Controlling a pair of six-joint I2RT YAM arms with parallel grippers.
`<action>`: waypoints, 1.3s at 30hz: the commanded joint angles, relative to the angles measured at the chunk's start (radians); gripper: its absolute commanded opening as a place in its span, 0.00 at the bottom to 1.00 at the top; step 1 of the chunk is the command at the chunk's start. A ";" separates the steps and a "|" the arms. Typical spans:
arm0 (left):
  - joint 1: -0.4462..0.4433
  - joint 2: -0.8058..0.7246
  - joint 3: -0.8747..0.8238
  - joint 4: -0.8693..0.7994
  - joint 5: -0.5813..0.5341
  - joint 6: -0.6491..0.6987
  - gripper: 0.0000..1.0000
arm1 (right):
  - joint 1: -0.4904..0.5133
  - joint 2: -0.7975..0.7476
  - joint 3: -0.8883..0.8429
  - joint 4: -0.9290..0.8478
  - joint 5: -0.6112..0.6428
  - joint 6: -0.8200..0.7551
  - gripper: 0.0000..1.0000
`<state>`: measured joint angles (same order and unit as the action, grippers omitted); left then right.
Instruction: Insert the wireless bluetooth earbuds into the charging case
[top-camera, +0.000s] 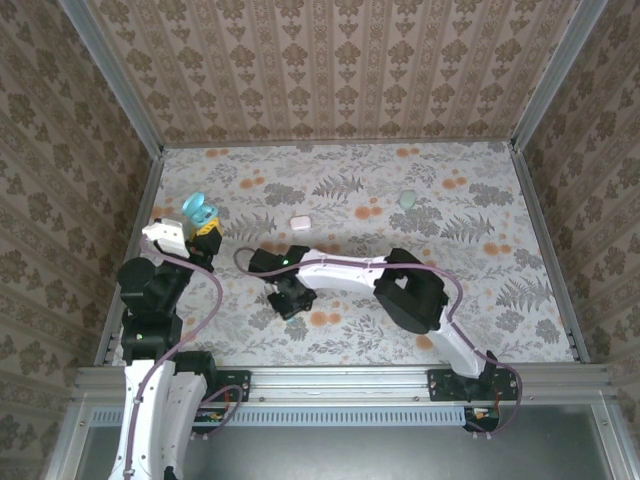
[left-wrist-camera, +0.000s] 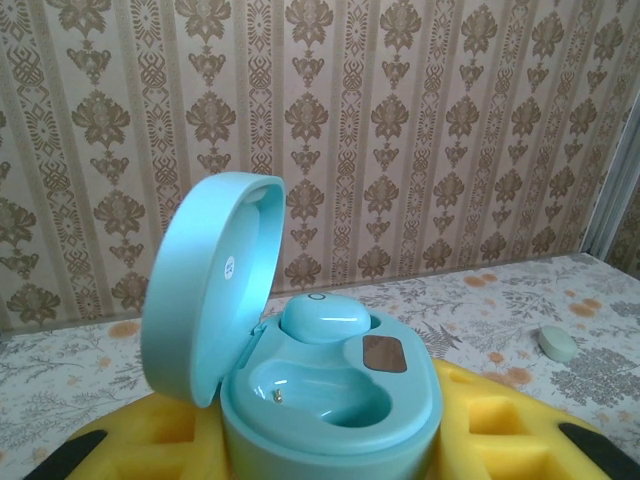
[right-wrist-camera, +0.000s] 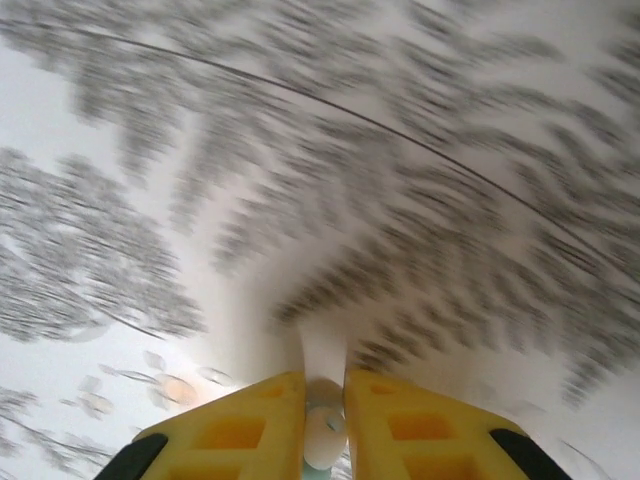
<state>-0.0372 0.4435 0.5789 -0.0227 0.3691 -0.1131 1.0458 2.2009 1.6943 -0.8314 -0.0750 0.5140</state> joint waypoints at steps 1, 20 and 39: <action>0.010 0.007 0.030 0.028 0.014 -0.030 0.35 | -0.069 -0.103 -0.119 0.035 0.044 0.064 0.21; 0.007 0.054 0.018 0.076 0.063 -0.069 0.35 | -0.207 -0.394 -0.470 0.135 0.001 0.214 0.37; 0.004 0.042 0.029 0.054 0.070 -0.070 0.35 | -0.207 -0.212 -0.279 0.059 -0.179 -0.353 0.45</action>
<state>-0.0376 0.4980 0.5789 0.0074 0.4225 -0.1658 0.8421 1.9717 1.3930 -0.7105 -0.2195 0.2333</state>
